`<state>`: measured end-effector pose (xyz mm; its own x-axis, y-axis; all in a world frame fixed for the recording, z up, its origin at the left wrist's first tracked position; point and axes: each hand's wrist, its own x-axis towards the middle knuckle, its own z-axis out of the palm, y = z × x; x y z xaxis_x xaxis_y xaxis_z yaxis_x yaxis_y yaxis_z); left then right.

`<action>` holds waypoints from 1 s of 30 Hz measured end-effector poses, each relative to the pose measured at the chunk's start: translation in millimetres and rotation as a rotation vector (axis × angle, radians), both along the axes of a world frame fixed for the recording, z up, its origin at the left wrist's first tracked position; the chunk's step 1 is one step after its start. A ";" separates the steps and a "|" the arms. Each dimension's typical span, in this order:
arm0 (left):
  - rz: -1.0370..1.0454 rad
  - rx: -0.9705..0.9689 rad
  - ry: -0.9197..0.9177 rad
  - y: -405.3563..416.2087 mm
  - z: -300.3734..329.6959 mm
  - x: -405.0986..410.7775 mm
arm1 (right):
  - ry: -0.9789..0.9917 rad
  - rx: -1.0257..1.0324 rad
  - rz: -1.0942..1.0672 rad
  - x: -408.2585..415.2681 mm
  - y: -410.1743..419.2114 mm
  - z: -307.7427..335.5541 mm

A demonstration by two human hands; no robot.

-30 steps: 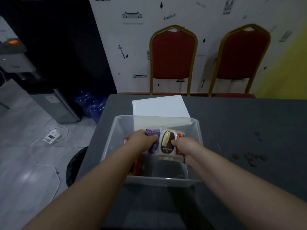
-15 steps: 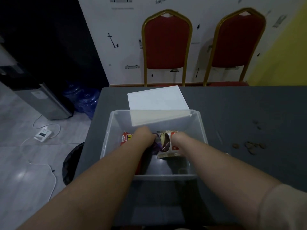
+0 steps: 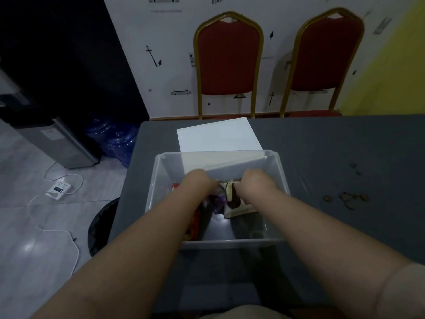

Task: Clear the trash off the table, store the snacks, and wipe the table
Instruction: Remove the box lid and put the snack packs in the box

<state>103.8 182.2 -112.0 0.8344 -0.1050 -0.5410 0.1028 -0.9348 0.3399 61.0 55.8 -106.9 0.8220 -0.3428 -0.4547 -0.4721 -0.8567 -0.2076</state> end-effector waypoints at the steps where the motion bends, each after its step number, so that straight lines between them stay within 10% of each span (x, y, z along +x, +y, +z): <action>1: -0.020 0.014 0.007 0.9 9.4 2.2 | -0.057 0.040 0.009 -2.6 -3.2 13.3; 10: -0.118 -0.519 -0.297 -30.6 85.0 -32.7 | -0.705 0.611 -0.219 -53.5 -82.0 87.5; 16: -0.398 -0.487 -0.482 -95.3 65.0 -72.9 | -0.561 0.458 -0.310 -87.2 -146.5 14.9; 22: -0.528 -0.244 -0.457 -117.9 36.1 -83.9 | -0.211 0.186 0.098 -111.2 -162.6 -56.4; 30: -0.480 -0.217 -0.433 -119.8 28.7 -85.7 | -0.275 -0.059 0.249 -118.1 -153.5 -76.5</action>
